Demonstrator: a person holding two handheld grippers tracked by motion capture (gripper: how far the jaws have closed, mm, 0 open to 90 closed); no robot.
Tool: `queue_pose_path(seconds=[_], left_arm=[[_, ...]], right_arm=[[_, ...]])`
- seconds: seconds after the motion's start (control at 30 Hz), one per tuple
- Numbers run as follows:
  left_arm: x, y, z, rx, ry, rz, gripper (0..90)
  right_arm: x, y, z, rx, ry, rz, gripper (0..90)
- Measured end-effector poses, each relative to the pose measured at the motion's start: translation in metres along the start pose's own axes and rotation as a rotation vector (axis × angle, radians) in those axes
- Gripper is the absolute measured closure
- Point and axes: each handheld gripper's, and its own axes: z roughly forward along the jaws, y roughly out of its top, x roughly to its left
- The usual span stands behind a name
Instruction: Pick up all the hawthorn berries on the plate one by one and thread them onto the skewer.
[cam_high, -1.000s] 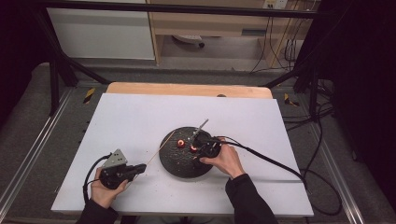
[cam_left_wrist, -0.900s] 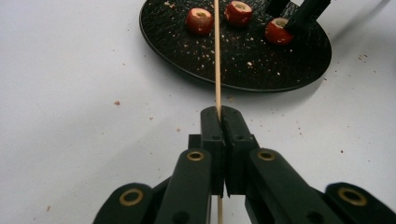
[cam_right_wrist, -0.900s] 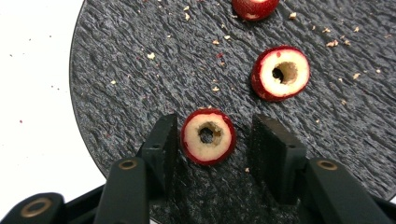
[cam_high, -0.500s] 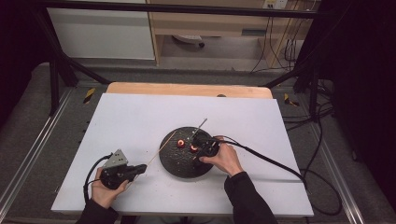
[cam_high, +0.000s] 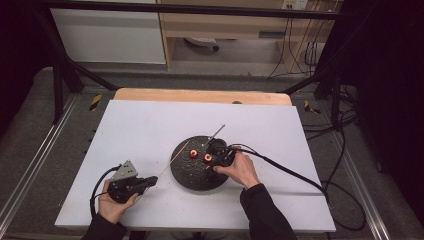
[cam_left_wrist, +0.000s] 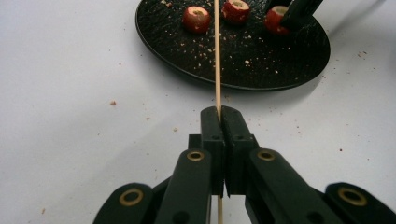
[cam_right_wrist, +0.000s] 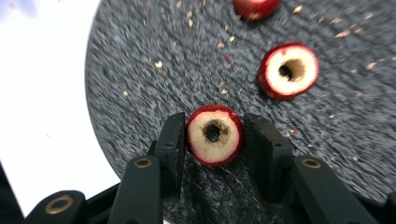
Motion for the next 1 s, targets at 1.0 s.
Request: queue_pose_path(seconds=[1.0], left_arm=[[-0.008,0.0,0.004,-0.011,-0.008,0.0,88.1]], right_arm=[[0.0,-0.066,-0.031,-0.613,0.052,0.259,60.9]])
